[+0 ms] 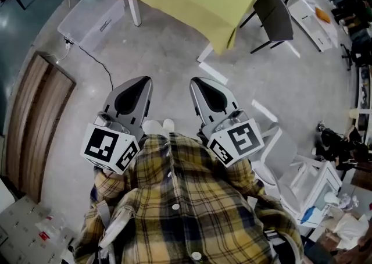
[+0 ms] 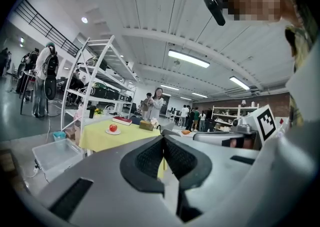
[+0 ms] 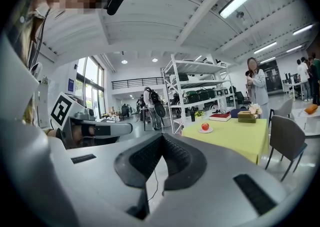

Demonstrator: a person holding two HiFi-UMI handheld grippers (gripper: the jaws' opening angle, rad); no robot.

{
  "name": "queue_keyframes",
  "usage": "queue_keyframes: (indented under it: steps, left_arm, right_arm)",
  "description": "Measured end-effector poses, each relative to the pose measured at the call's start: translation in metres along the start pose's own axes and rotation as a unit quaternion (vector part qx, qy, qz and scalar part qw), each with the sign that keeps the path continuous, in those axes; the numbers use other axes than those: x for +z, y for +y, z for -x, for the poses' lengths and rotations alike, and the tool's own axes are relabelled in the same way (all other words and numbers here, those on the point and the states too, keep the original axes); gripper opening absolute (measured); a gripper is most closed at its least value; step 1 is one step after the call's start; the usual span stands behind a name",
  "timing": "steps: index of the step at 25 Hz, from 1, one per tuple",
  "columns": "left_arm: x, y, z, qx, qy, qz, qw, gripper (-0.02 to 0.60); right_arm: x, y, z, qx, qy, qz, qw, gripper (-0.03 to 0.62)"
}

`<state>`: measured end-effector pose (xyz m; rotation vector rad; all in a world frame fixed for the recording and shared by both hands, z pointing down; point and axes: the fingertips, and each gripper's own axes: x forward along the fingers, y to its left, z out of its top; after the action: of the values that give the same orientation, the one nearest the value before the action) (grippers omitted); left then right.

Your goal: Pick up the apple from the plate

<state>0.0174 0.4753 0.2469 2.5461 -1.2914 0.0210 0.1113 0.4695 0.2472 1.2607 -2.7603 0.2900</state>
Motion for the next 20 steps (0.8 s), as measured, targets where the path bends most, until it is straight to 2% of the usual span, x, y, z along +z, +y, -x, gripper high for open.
queue_keyframes:
  steps: [11,20]
  left_arm:
    - [-0.005,0.021,-0.02,0.014,0.014,0.011,0.9997,0.008]
    - [0.009,0.074,-0.054,-0.001,0.019,0.012,0.9998,0.006]
  right_arm:
    - [-0.01,-0.014,-0.022,0.015,0.018,-0.013,1.0,-0.003]
    - [-0.005,-0.033,-0.084,0.003,0.024,-0.014,1.0,-0.003]
